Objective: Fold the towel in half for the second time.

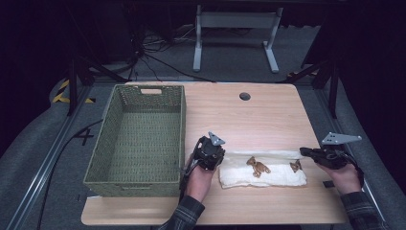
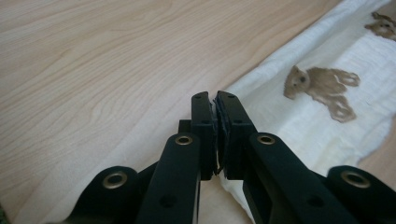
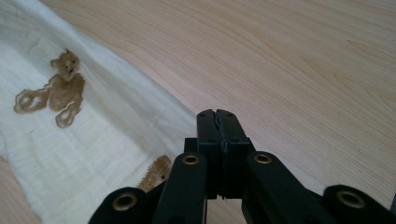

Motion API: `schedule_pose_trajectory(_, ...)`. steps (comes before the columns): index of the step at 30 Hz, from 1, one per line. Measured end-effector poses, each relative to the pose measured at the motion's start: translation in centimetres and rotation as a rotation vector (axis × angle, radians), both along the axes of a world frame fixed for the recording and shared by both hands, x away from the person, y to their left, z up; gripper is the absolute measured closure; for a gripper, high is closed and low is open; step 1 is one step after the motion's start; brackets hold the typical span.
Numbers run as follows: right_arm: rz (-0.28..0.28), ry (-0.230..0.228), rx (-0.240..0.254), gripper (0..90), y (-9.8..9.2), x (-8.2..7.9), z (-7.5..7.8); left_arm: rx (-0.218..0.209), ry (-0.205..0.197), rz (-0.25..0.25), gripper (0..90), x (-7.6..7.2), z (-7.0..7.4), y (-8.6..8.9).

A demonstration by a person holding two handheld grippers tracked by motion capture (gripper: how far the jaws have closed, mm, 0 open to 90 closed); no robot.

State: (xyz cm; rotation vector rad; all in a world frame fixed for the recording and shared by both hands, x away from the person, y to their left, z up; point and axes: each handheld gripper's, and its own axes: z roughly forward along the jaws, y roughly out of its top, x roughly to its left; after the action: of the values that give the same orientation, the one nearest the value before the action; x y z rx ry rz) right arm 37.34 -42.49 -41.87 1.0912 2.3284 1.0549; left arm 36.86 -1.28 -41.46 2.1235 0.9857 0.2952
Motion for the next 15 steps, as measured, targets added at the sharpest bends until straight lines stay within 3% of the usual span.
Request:
schedule_pose_trajectory(8,0.02,0.001,-0.006,89.4,0.2,-1.9,0.3,0.04,-0.007,-0.028,86.3,-2.5,0.0,0.0)
schedule_pose_trajectory(15,0.045,0.004,0.005,89.3,0.2,-4.0,0.4,0.037,0.005,-0.038,86.3,-3.8,-0.1,0.5)
